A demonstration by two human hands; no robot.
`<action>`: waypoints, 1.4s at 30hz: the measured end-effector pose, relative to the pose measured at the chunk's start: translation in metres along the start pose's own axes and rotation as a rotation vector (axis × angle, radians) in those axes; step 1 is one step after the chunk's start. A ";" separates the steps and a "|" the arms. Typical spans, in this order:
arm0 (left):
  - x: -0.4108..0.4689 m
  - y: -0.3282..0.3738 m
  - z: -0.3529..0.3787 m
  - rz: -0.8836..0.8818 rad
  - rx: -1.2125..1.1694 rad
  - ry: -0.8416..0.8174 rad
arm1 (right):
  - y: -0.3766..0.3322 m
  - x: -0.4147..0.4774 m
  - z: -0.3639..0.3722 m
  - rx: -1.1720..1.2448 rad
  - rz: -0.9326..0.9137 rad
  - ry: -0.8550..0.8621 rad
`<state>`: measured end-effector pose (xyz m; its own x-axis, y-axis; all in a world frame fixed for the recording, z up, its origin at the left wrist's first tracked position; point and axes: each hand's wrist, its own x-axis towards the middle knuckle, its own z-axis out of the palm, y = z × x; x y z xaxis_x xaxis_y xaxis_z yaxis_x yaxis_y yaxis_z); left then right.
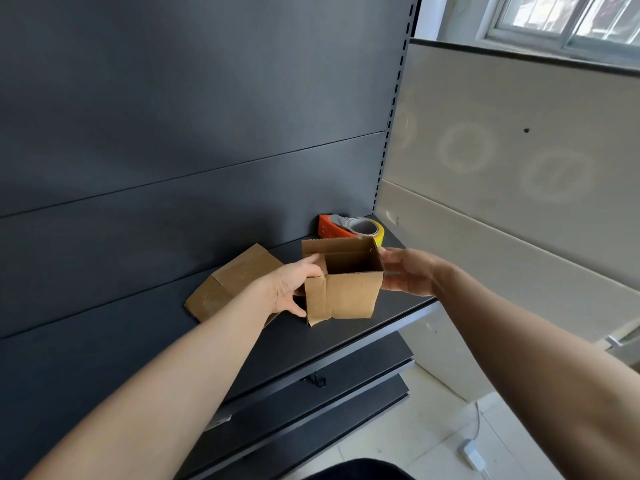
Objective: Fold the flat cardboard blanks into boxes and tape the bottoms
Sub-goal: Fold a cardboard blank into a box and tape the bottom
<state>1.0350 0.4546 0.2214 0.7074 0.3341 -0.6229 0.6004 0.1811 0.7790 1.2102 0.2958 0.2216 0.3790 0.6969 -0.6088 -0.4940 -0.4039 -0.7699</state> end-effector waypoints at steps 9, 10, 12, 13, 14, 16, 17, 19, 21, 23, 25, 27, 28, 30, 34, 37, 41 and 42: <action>0.006 -0.003 -0.012 0.006 0.065 -0.049 | -0.005 0.003 0.005 -0.069 0.032 0.121; 0.008 -0.003 -0.013 0.005 0.074 -0.058 | -0.006 0.004 0.006 -0.065 0.032 0.118; 0.009 -0.002 -0.012 0.005 0.110 -0.082 | -0.008 0.004 0.012 -0.177 0.029 0.129; 0.009 -0.001 -0.011 0.006 0.135 -0.091 | -0.008 0.006 0.015 -0.290 0.025 0.160; 0.010 -0.002 -0.011 0.004 0.149 -0.093 | -0.009 0.007 0.020 -0.385 0.015 0.206; 0.012 -0.004 -0.011 0.011 0.127 -0.085 | -0.012 0.009 0.028 -0.448 -0.020 0.289; 0.013 -0.005 -0.012 0.016 0.112 -0.084 | -0.013 0.010 0.029 -0.441 -0.028 0.305; 0.013 -0.008 -0.016 0.016 0.092 -0.093 | -0.013 0.011 0.030 -0.423 -0.020 0.312; 0.012 -0.010 -0.019 0.019 0.077 -0.116 | -0.013 0.013 0.031 -0.428 -0.016 0.324; 0.011 -0.011 -0.022 0.021 0.075 -0.128 | -0.014 0.016 0.031 -0.427 -0.011 0.343; 0.011 -0.012 -0.023 0.036 0.081 -0.079 | -0.015 0.018 0.033 -0.431 0.001 0.354; 0.013 -0.012 -0.020 0.072 0.083 0.007 | -0.016 0.019 0.034 -0.426 0.014 0.365; 0.014 -0.012 -0.017 0.087 0.081 0.043 | -0.017 0.019 0.034 -0.420 0.020 0.369; 0.017 -0.011 -0.012 0.102 0.066 0.091 | -0.018 0.019 0.034 -0.413 0.032 0.375; 0.021 -0.010 -0.006 0.128 0.050 0.173 | -0.018 0.021 0.034 -0.415 0.051 0.353; 0.023 -0.010 -0.002 0.151 0.042 0.228 | -0.019 0.024 0.029 -0.406 0.054 0.312; 0.024 -0.009 0.003 0.171 0.018 0.275 | -0.025 0.030 0.014 -0.343 0.123 0.123; 0.025 -0.009 0.004 0.176 0.018 0.285 | -0.028 0.031 0.011 -0.311 0.138 0.064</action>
<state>1.0487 0.4576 0.1990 0.6694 0.6049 -0.4313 0.4864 0.0820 0.8699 1.2275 0.3352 0.2263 0.3784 0.5884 -0.7145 -0.2860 -0.6599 -0.6948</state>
